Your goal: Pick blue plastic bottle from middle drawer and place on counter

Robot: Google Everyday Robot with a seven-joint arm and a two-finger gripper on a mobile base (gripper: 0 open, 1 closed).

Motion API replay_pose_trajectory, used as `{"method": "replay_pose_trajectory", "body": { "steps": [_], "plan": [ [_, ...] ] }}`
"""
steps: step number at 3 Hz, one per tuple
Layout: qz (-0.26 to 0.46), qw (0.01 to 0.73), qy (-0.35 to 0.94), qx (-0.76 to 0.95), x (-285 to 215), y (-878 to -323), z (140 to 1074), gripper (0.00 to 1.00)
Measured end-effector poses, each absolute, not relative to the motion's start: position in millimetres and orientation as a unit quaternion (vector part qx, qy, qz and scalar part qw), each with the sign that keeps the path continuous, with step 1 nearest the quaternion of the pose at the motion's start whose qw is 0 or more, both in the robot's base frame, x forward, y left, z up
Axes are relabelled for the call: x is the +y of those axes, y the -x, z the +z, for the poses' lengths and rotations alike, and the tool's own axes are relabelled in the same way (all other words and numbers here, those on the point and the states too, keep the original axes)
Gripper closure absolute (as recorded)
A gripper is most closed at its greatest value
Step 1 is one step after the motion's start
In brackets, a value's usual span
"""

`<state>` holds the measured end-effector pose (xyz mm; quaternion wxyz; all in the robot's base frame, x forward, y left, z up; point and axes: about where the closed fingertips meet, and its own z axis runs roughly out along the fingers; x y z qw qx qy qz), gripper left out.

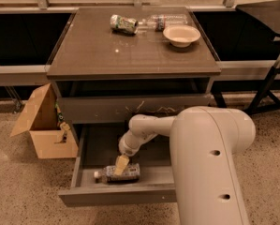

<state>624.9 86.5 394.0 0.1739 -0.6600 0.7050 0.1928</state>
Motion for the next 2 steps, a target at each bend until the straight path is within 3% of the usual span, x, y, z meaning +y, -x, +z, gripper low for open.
{"method": "replay_pose_trajectory", "body": {
  "steps": [2],
  "plan": [
    [0.193,0.154,0.665,0.705,100.9,-616.0,381.4,0.0]
  ]
}}
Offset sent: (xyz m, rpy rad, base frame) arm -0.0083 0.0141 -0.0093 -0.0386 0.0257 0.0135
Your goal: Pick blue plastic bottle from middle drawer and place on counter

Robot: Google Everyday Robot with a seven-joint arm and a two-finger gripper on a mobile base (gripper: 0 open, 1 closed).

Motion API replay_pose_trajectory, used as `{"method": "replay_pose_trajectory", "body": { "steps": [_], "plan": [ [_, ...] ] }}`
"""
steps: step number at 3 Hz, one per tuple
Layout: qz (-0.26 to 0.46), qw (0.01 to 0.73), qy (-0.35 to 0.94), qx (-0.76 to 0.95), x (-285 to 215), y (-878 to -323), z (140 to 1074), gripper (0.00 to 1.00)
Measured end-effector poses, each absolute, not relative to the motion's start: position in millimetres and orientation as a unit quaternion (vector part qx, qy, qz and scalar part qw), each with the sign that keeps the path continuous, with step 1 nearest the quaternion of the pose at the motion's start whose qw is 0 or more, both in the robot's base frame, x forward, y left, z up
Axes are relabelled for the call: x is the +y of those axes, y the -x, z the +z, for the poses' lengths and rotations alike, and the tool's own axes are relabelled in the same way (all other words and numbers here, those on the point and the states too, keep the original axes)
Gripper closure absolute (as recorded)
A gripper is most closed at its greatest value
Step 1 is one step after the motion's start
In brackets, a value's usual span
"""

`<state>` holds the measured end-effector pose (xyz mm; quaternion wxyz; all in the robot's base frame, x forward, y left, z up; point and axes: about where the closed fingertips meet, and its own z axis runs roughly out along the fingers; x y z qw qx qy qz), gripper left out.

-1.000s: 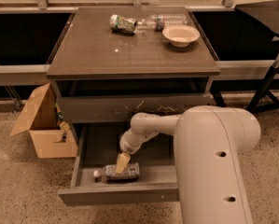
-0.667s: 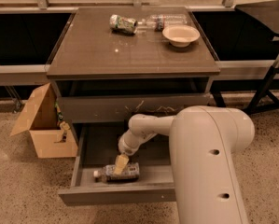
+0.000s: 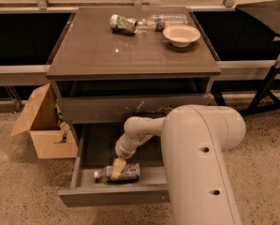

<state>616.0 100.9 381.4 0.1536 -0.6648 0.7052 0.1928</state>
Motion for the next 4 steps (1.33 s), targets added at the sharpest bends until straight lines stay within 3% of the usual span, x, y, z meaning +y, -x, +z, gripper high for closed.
{"method": "replay_pose_trajectory", "body": {
  "steps": [1,2,4],
  "plan": [
    [0.193,0.148,0.669,0.702,108.6,-614.4,375.2,0.0],
    [0.194,0.148,0.671,0.7,111.3,-614.8,371.8,0.17],
    [0.196,0.147,0.676,0.695,115.7,-615.2,368.3,0.72]
  ]
}}
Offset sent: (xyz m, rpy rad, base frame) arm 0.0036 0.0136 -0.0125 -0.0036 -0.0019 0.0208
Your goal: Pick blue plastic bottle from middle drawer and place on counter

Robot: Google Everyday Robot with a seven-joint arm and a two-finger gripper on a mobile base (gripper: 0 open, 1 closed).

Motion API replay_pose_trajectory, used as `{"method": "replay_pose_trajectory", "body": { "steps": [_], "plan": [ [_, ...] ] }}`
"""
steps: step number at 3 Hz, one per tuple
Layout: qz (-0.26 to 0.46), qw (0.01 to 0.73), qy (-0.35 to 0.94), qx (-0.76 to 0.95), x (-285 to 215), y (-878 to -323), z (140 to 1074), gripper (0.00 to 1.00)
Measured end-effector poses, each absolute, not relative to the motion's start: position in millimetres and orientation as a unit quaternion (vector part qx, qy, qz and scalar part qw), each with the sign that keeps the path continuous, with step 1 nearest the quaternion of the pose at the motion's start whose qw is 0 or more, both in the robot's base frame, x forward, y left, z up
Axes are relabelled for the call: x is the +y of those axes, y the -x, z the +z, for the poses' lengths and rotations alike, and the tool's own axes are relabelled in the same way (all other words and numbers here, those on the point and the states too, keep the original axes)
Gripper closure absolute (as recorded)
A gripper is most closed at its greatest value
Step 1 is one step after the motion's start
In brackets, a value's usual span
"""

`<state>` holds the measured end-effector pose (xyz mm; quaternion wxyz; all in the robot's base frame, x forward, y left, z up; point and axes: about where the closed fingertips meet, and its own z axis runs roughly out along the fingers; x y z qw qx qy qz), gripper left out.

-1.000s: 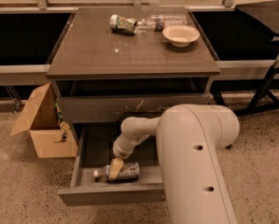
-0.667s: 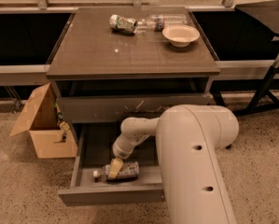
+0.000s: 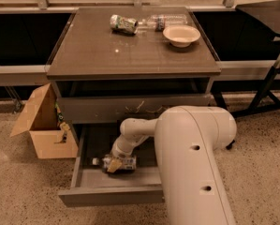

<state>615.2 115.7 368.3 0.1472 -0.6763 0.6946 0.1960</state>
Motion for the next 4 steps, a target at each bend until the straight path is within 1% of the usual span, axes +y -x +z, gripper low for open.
{"method": "replay_pose_trajectory", "body": {
  "steps": [1,2,3,4],
  "plan": [
    [0.19,0.161,0.684,0.685,112.3,-615.8,382.4,0.95],
    [0.186,0.21,0.7,0.656,102.1,-605.8,425.6,1.0],
    [0.212,0.266,0.705,0.622,83.0,-588.8,477.1,1.0],
    [0.203,0.286,0.71,0.611,54.2,-586.8,481.1,1.0]
  ]
}}
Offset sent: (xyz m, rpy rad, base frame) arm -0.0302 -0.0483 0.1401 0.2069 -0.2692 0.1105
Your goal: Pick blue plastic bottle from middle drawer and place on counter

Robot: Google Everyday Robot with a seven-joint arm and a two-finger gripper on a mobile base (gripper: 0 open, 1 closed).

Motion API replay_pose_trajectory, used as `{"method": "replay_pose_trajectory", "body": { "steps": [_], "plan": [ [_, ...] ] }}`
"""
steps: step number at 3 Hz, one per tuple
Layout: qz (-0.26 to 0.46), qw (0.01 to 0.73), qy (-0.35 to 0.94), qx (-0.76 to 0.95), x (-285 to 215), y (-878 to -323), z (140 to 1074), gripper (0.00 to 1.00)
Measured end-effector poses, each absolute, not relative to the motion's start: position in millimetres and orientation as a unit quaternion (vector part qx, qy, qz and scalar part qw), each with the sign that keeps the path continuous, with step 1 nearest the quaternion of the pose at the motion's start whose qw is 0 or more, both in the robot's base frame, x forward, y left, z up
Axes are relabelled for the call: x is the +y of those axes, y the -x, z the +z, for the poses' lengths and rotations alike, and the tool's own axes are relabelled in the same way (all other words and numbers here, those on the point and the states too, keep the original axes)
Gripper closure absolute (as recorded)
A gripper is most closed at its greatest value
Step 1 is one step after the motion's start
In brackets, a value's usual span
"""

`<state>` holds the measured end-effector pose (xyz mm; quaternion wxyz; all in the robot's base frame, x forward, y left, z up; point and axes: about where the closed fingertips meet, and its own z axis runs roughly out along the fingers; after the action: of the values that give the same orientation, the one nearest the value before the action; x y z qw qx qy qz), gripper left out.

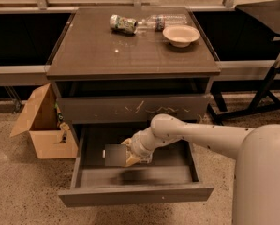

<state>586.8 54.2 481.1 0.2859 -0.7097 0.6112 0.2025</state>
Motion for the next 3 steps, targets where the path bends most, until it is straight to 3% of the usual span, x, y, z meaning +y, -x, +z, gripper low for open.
{"method": "replay_pose_trajectory", "body": {
  "steps": [1,3],
  "plan": [
    [0.201,0.285,0.709,0.613,52.3,-587.3,479.7,1.0],
    [0.144,0.252,0.761,0.58,52.4,-545.5,567.0,1.0]
  ]
}}
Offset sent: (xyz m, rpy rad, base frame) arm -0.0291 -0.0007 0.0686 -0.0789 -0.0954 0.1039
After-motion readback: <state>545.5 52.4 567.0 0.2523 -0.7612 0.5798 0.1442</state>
